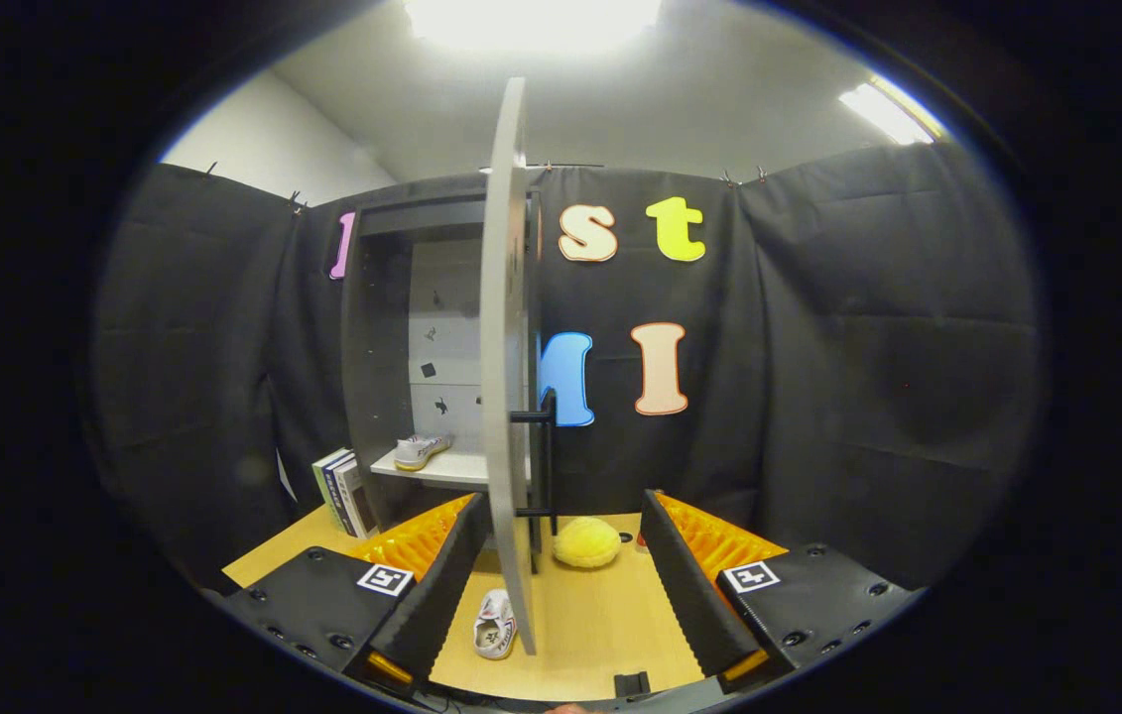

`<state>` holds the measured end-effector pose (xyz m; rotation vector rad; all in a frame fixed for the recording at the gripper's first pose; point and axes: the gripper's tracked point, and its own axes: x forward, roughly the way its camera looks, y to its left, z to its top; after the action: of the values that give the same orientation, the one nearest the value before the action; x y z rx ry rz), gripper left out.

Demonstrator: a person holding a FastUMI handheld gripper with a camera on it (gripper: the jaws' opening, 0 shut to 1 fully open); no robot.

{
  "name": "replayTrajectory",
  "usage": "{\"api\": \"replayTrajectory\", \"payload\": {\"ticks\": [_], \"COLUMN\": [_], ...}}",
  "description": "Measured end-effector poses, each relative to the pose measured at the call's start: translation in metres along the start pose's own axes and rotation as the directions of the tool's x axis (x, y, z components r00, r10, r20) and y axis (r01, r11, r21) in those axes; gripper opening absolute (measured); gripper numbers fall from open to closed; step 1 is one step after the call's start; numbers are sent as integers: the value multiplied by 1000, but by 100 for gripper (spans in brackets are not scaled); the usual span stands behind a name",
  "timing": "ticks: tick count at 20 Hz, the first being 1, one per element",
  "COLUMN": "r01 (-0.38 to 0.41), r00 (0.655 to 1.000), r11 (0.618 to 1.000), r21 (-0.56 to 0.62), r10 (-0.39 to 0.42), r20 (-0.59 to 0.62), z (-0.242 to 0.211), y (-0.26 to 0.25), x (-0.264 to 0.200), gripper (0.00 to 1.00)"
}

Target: Open the shoe cabinet door, grab the shoes and put them into the shoe cabinet, then close the shoe cabinet door.

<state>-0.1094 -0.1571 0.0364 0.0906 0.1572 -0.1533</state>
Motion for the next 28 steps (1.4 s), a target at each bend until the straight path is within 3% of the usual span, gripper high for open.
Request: {"api": "replayTrajectory", "payload": {"ticks": [6, 10, 15, 24, 28], "r01": [-213, -290, -363, -240, -229], "r00": [974, 949, 890, 815, 746], "r11": [977, 953, 923, 969, 973], "r21": [-14, -93, -124, -66, -28], "r10": [211, 274, 304, 164, 157], "r20": [-81, -154, -340, -556, -647], "z": [-25, -59, -150, -291, -351], "y": [122, 173, 207, 167, 162], "x": [-11, 7, 38, 131, 169], "gripper": [98, 98, 98, 98, 98]}}
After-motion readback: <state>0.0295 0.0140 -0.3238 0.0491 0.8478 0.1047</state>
